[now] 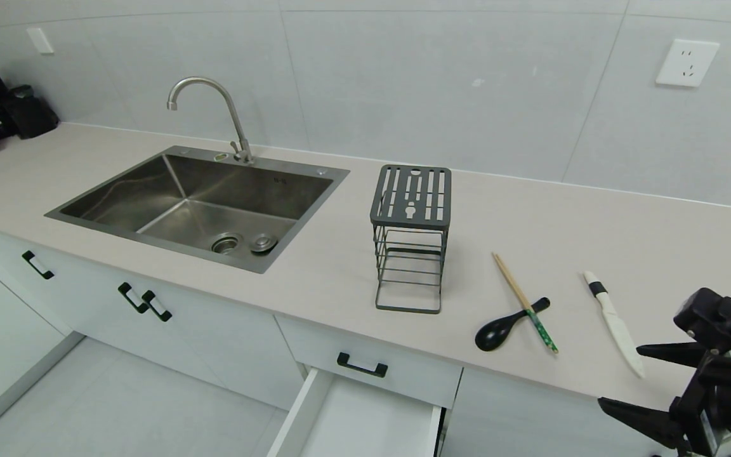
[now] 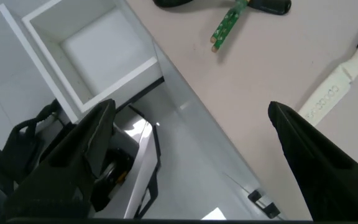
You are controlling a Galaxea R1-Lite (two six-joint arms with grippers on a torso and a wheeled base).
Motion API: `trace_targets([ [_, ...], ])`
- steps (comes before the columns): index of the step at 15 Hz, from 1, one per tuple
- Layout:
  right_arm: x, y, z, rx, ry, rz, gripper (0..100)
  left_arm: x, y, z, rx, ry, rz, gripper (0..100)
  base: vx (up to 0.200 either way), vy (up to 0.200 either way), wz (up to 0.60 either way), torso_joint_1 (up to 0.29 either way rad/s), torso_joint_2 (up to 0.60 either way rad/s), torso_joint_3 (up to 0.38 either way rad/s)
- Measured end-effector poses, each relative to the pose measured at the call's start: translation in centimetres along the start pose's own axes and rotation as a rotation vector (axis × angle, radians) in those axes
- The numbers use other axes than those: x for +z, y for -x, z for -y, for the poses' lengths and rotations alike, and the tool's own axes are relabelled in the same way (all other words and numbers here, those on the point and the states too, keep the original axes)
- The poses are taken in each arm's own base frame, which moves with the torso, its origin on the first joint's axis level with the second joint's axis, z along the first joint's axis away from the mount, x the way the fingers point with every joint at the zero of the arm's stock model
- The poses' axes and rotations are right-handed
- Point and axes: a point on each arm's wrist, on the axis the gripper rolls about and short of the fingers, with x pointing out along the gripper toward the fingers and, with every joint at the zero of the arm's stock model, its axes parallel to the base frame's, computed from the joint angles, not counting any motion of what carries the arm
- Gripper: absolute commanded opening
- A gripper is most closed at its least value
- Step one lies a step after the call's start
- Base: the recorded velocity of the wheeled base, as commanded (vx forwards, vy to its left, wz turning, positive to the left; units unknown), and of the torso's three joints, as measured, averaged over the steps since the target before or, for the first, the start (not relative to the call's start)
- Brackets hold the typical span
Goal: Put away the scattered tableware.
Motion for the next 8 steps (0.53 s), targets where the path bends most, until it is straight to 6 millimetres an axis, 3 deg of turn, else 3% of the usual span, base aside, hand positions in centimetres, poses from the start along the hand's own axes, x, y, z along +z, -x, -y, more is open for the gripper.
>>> trace_targets([
  [8,2.5,-4.8,1.3,-0.003,0.006,-0.06,100,0.0,0.0,0.0,0.0,0.0,0.0,100,0.0,0.0,0.0,0.0,0.0,0.0],
])
